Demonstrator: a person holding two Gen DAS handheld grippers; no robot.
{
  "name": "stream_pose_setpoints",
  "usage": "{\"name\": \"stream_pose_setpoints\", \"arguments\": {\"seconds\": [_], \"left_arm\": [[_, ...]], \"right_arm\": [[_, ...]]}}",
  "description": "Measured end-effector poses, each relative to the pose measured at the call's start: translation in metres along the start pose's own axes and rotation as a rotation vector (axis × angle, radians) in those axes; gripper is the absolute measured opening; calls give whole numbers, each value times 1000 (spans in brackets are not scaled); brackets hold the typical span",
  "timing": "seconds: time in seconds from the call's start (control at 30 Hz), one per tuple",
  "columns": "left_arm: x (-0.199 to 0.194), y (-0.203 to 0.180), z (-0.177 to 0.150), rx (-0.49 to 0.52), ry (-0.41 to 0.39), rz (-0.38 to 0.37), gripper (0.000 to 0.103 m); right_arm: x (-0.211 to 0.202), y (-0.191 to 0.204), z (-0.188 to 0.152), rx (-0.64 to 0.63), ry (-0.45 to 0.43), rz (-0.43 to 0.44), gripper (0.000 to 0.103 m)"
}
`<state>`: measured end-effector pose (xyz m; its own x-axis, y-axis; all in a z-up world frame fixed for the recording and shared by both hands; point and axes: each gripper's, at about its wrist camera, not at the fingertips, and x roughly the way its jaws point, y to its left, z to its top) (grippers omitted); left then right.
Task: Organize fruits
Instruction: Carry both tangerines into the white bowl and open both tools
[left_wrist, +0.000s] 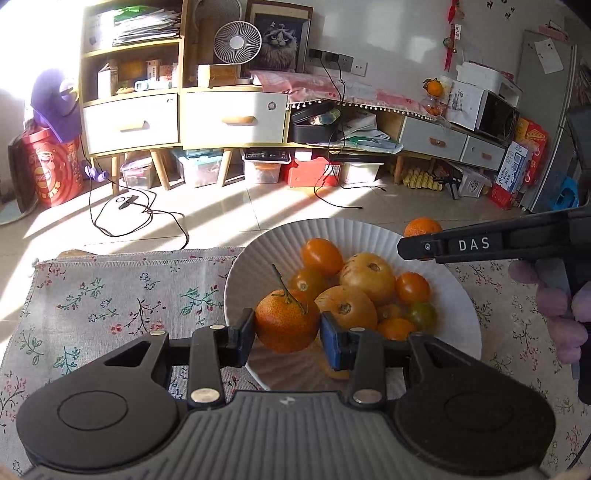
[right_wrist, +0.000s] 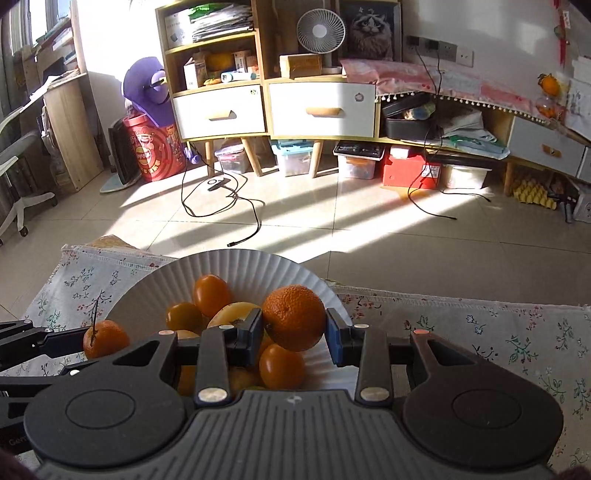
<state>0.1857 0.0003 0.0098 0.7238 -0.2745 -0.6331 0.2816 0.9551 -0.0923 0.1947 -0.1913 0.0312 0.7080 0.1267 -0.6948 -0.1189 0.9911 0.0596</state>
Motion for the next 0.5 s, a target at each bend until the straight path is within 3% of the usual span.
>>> {"name": "stream_pose_setpoints", "arguments": {"seconds": [0.5], "left_arm": [[1,-2,2,23,3,-33,31]], "right_arm": [[12,2,3,-8,33,-14,33]]}}
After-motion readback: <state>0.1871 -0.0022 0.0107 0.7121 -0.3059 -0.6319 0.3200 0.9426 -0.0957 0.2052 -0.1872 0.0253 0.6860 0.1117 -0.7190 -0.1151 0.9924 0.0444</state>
